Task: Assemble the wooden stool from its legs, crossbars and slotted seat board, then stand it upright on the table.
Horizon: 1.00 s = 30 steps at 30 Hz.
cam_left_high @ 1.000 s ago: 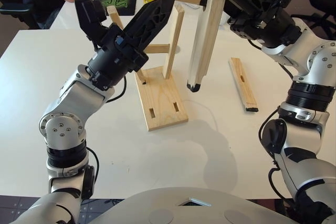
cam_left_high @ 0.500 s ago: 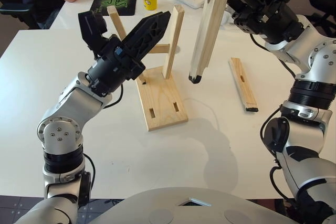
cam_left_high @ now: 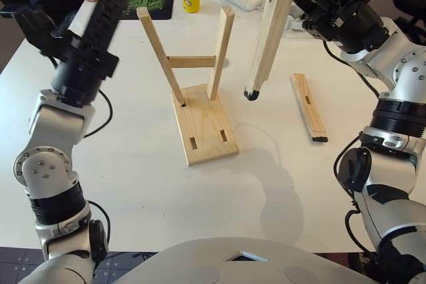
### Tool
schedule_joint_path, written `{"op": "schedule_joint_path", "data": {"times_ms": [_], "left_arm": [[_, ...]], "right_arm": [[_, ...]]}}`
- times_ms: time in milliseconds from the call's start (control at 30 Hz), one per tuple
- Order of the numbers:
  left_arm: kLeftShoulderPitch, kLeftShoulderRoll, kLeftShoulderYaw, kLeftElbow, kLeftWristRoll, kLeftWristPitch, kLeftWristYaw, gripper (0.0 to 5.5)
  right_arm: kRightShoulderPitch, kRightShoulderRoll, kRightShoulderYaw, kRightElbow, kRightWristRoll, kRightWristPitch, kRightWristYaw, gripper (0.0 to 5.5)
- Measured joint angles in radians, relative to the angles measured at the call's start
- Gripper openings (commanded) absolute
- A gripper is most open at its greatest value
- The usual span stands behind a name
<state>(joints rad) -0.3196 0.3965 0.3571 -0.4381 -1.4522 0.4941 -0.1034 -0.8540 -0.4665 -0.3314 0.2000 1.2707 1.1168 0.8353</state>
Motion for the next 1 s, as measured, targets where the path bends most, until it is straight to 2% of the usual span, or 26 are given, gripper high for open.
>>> {"op": "schedule_joint_path", "data": {"times_ms": [200, 467, 667, 833, 1000], "left_arm": [[-0.123, -0.087, 0.001, 0.01, -0.051, -0.067, 0.062, 0.01], [-0.309, -0.173, 0.054, 0.128, -0.08, -0.195, 0.067, 0.0], [-0.33, -0.232, 0.049, 0.15, -0.087, -0.211, 0.066, 0.0], [-0.341, -0.28, 0.016, 0.152, -0.08, -0.211, 0.062, 0.0], [-0.332, -0.379, -0.061, 0.133, -0.026, -0.231, 0.062, 0.0]], "right_arm": [[0.001, 0.012, 0.0, -0.026, 0.003, 0.009, -0.004, 2.05], [0.022, 0.101, -0.007, -0.072, 0.06, 0.025, -0.108, 2.05], [0.035, 0.141, -0.013, -0.104, 0.095, 0.018, -0.167, 2.05], [0.052, 0.158, -0.007, -0.127, 0.113, 0.017, -0.198, 2.05], [0.064, 0.2, 0.002, -0.15, 0.117, -0.018, -0.233, 2.05]]}}
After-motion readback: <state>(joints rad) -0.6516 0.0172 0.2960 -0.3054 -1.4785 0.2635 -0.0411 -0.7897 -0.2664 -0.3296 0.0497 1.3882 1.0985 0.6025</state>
